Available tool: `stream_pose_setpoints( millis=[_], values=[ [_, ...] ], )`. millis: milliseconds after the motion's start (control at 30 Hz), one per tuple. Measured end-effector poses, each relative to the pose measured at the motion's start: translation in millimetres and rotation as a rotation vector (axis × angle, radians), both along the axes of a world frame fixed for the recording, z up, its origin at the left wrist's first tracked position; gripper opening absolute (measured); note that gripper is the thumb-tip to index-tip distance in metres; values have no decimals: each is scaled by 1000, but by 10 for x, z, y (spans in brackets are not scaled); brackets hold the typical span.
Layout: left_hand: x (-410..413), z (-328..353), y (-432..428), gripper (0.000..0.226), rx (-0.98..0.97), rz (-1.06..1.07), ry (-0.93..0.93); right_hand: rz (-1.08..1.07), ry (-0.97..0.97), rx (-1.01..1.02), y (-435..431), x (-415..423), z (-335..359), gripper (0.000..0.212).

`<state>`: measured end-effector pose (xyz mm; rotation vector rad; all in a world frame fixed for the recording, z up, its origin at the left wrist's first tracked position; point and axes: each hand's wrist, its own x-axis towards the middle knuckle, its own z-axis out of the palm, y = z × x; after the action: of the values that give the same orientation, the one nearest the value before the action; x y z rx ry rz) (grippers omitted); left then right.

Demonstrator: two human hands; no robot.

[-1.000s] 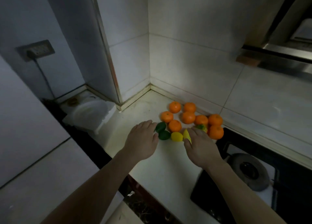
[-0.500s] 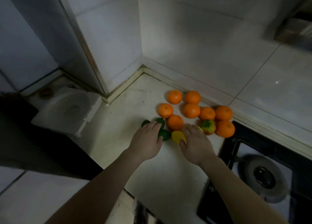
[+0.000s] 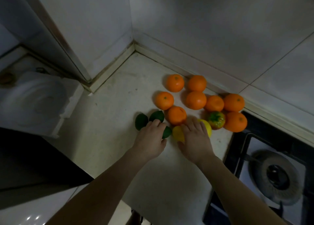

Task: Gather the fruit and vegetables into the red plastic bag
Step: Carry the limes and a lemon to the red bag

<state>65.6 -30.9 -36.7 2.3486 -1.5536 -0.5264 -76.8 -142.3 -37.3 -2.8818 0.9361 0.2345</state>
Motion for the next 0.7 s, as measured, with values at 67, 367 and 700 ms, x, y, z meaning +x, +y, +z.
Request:
stream_pose_setpoints(
  millis=[67, 367, 700],
  values=[
    [7, -42, -22, 42, -4, 8, 12, -2, -4, -24, 2, 8, -35, 64],
    [32, -141, -45, 37, -37, 49, 40, -18, -63, -44, -15, 7, -102, 55],
    [35, 243, 18, 38, -121, 115, 42, -16, -216, -2, 13, -70, 276, 58]
  ],
)
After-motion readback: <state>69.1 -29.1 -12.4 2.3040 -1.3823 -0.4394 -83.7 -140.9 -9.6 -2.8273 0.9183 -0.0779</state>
